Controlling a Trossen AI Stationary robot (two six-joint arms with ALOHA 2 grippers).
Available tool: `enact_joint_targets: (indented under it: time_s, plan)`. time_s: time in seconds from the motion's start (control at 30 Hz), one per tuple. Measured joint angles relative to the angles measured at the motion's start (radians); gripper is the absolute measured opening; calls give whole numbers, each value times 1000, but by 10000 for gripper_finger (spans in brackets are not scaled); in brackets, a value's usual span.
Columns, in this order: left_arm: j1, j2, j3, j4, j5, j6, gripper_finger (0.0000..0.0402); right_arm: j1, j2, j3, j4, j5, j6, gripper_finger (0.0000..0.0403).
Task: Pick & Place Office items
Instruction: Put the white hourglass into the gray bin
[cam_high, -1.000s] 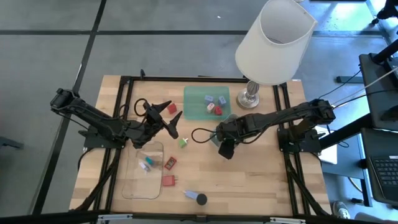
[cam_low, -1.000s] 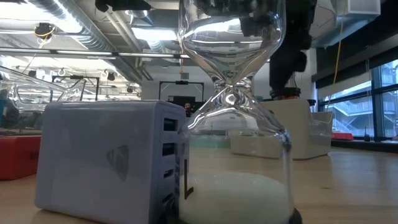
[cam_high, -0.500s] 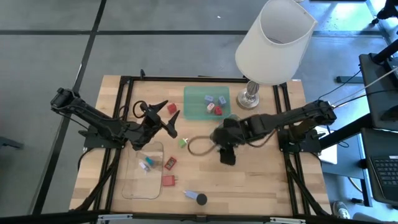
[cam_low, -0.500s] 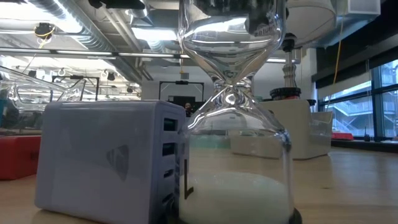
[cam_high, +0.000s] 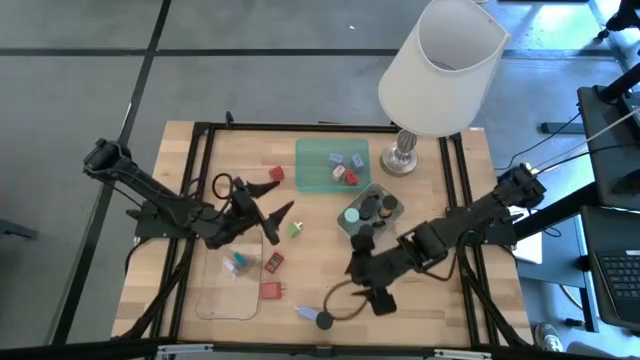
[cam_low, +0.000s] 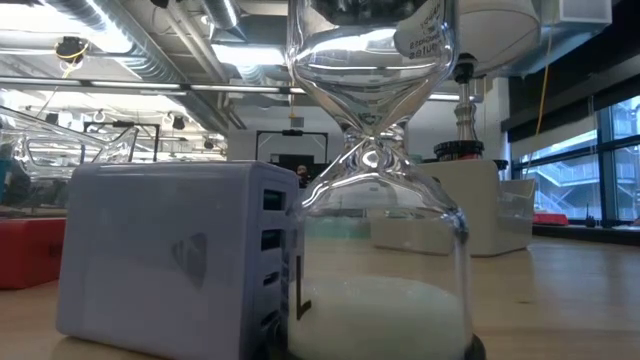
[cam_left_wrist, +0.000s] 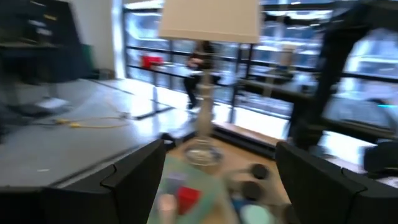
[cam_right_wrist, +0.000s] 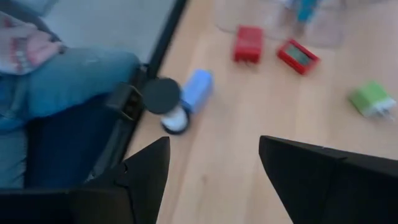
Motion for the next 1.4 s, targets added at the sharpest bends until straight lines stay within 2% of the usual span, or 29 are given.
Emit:
enact_joint_targets:
  time_s: [0.17,0.3,0.5,0.6,0.73,0.87,0.97,1.07,1.23,1.4]
  plan:
    - [-34,0,0,0,135,-73,301,41,0,-89,234,44,3,261]
    - [-60,0,0,-13,220,-109,301,57,0,-170,429,109,-3,293]
    - [-85,0,0,-69,246,-128,301,59,1,-263,611,81,-76,350]
    - [-85,0,0,-84,246,-128,301,59,1,-302,689,52,-103,364]
    - [-85,21,0,-89,306,-126,301,59,1,-319,696,52,-104,367]
    - [-75,83,-1,-92,533,-73,301,67,1,-319,696,52,-104,362]
    - [-79,148,-1,-54,648,23,301,72,1,-319,696,51,-103,358]
    - [-86,215,-1,26,715,75,301,77,-2,-319,696,52,-88,357]
    - [-83,317,-1,149,844,77,301,93,-9,-319,679,49,18,357]
    - [-91,404,-1,245,878,51,301,114,-48,-318,601,49,156,357]
